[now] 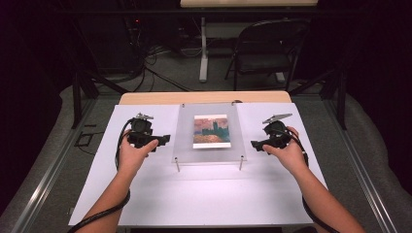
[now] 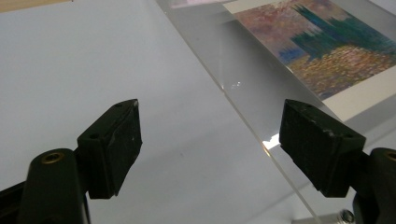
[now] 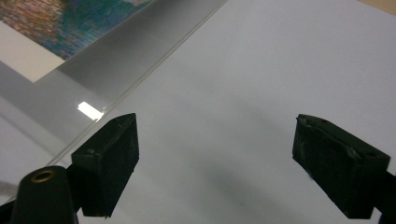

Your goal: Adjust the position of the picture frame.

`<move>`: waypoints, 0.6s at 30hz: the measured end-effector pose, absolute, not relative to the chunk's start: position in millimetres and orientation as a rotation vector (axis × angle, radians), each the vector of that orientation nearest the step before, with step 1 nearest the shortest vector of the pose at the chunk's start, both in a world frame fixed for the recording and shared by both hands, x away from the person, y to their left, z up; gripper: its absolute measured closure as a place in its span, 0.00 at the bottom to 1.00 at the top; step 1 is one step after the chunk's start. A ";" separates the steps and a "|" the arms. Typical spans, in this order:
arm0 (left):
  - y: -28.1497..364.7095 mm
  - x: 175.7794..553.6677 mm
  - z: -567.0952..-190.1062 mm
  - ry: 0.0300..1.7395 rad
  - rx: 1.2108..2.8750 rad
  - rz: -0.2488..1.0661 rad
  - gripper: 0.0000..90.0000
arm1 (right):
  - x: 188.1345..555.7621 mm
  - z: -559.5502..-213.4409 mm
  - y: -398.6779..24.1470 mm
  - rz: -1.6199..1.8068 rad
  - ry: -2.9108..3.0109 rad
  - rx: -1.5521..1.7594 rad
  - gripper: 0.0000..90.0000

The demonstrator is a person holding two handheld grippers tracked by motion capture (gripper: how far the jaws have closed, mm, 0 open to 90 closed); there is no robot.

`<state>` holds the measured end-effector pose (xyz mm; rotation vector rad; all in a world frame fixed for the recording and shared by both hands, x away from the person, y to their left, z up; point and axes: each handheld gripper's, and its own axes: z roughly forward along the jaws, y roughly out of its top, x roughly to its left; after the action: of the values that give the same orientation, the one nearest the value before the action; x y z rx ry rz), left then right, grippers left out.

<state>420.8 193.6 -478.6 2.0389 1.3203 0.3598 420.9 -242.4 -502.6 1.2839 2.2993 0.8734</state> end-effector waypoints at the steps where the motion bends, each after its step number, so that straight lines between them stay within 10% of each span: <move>1: 192.5 423.6 -479.5 1.327 2.041 0.359 0.23 | 423.7 -503.4 -242.3 0.871 2.299 1.288 0.16; 18: 175.1 457.1 -483.2 1.425 2.017 0.311 0.23 | 459.0 -494.0 -222.6 0.979 2.254 1.353 0.05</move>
<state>457.1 175.1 -483.2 2.0172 1.4247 0.3107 459.0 -222.6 -494.0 1.3531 2.2543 0.9791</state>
